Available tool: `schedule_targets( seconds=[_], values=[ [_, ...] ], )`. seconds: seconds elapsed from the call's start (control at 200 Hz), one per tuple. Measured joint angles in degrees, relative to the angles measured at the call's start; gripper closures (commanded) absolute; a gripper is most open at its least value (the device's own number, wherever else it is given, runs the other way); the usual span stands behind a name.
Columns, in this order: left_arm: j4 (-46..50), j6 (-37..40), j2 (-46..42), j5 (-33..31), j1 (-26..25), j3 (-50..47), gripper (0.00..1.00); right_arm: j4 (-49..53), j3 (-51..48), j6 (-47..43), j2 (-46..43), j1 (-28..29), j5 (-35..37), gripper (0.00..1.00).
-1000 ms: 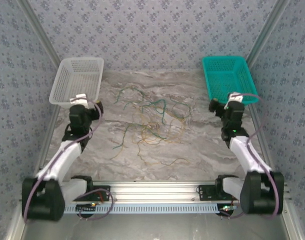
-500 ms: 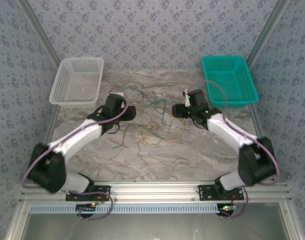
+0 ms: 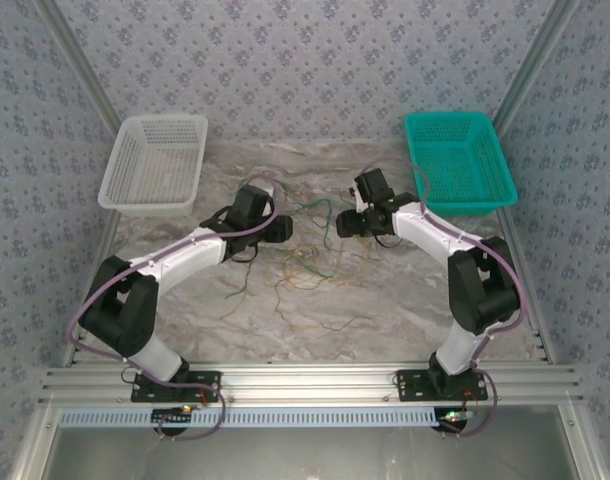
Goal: Untangle the cables
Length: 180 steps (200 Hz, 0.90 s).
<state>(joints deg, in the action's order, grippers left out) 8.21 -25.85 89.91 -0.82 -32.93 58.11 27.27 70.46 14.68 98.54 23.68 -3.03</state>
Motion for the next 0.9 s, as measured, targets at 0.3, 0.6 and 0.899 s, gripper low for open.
schedule_targets(
  seconds=[0.3,0.6,0.899],
  values=[
    [-1.16,-0.15,-0.79,0.17,0.68,-1.44,0.37,5.33,8.66,5.18,9.14,-6.14,5.60,0.42],
    [-2.10,0.22,-2.27,0.15,0.66,-1.86,0.35,8.33,16.50,8.57,20.11,-9.44,8.83,0.60],
    [-2.47,1.18,-5.97,-0.48,0.66,-4.48,0.35,10.29,22.38,9.20,25.22,-9.42,9.75,1.00]
  ],
)
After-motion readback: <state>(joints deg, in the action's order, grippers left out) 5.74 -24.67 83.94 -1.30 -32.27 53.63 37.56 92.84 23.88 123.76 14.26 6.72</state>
